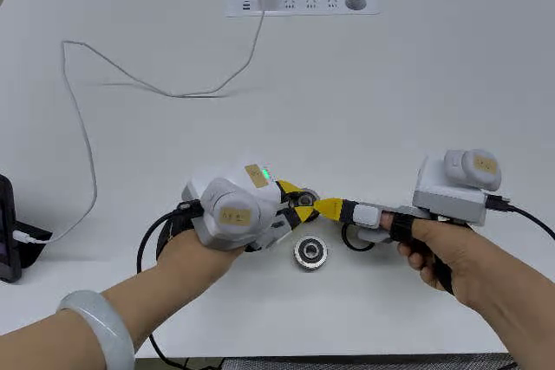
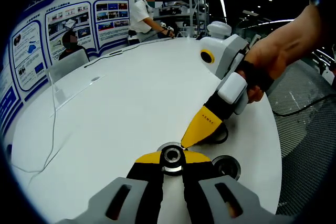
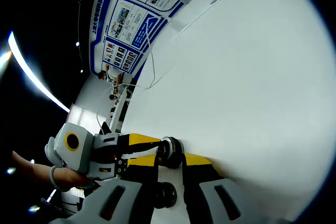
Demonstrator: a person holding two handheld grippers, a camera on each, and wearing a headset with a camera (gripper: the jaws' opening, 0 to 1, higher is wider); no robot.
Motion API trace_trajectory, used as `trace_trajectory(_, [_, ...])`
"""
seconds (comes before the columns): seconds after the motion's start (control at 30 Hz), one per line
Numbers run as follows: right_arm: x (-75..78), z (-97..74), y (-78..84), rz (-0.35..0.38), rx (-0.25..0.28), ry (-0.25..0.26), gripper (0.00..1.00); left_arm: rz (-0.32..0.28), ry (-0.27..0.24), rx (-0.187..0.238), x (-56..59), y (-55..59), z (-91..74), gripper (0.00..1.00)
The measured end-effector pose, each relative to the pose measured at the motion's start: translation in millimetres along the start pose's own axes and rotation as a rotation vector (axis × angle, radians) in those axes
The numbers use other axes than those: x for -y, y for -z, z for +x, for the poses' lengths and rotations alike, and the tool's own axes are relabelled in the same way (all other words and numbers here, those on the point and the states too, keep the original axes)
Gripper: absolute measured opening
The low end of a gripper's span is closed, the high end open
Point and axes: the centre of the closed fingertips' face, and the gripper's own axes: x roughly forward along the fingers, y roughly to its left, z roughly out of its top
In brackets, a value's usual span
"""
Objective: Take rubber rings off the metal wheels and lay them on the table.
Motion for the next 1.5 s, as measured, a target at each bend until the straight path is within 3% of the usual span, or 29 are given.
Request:
trace_trajectory(1.03, [-0.6,6.5,-2.6,-0.026,-0.001,-0.014,0.23,-0.006,-0.002,0.008,0.0,0.1,0.2,0.13])
trace_trajectory(1.5, [-9.9,6.1,1.6,-0.034,-0.009,-0.017,0.24,-0.004,-0.001,0.009,0.4,-0.3,0.0,0.13])
